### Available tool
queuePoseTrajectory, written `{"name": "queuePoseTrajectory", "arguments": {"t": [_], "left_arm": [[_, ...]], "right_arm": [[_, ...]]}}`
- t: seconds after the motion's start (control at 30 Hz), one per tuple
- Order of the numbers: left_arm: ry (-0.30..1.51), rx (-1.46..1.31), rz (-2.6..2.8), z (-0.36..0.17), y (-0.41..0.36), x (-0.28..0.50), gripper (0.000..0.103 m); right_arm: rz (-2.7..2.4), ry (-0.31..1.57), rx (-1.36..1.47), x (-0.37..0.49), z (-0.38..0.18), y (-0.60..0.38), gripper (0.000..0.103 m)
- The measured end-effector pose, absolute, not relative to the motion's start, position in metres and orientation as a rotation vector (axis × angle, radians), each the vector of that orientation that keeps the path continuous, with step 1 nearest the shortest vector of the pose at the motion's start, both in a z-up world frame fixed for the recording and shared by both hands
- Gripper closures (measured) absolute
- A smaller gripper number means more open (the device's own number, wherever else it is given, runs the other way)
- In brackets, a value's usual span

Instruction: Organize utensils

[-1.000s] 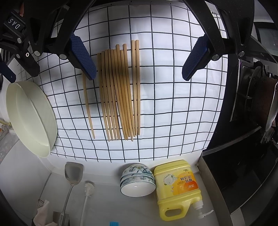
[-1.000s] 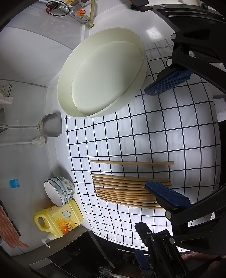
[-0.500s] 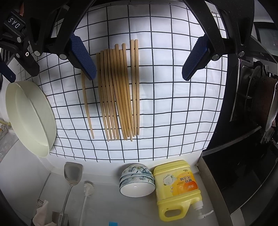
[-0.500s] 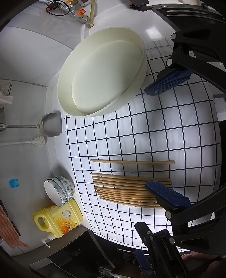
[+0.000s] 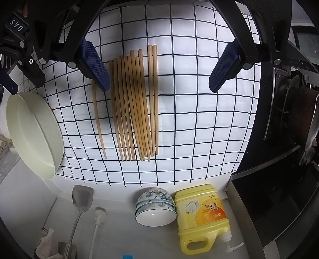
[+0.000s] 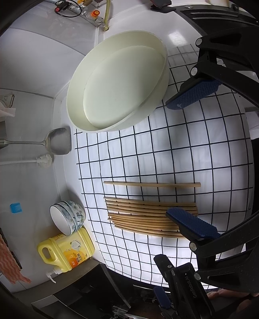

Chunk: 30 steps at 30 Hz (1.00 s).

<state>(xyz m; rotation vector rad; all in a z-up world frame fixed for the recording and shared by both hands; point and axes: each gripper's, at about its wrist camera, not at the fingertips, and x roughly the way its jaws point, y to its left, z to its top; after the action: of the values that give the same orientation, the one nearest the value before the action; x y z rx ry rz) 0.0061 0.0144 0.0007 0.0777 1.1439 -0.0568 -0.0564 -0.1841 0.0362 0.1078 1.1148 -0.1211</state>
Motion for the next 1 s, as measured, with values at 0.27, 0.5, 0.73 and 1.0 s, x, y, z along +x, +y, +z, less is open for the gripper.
{"name": "queuePoseTrajectory", "arguments": {"t": [0.27,0.5,0.73,1.0], "left_arm": [[1.141,0.057,-0.051,-0.006,0.029,0.006,0.006],[1.104,0.051,-0.038,-0.023,0.056,0.008,0.006],[1.091,0.054,-0.062,-0.049,0.069,0.018,0.006],[1.037,0.049,-0.038,-0.070,0.066,0.028,0.007]], "right_arm": [[-0.048,1.069,0.129,-0.061,0.037,-0.174,0.009],[0.032,1.028,0.137,-0.069,0.023,-0.162,0.008],[0.049,1.019,0.102,-0.074,-0.001,-0.158,0.009],[0.114,1.070,0.221,-0.067,-0.028,-0.178,0.009]]}}
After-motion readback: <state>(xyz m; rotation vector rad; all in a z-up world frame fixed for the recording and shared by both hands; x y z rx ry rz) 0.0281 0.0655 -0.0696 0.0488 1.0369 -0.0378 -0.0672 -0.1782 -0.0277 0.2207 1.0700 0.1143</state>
